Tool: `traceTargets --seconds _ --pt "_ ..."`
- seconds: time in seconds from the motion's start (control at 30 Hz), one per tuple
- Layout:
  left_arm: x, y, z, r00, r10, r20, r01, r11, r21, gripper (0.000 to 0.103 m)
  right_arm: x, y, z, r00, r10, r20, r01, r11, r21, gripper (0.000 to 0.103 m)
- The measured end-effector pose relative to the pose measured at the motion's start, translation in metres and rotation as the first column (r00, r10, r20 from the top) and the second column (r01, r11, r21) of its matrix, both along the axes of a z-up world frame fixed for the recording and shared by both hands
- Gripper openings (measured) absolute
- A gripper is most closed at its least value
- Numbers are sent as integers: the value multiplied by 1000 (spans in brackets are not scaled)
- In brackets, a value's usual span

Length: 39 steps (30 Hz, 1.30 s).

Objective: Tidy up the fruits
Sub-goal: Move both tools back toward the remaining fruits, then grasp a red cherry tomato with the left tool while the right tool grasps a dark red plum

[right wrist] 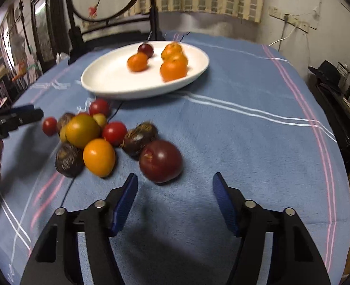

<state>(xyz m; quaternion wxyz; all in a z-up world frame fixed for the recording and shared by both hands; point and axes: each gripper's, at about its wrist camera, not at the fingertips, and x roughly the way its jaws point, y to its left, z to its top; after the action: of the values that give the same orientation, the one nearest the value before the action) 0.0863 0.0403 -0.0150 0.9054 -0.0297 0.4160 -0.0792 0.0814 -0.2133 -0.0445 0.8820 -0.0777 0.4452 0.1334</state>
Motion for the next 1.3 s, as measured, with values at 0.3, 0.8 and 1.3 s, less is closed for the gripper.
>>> traceTargets --seconds 0.3,0.8,1.3 --pt "-2 -8 -4 1000 -23 -21 23 999 27 95 17 14 -7 1000 18 21 -19 1000 12 46" --pt "-7 -13 -12 997 -75 -32 80 984 159 88 7 7 -3 1000 -9 21 8 1000 17 40" --pt "6 -19 -29 990 -128 -56 133 984 119 28 -2 16 3 998 37 53 -37 999 16 40"
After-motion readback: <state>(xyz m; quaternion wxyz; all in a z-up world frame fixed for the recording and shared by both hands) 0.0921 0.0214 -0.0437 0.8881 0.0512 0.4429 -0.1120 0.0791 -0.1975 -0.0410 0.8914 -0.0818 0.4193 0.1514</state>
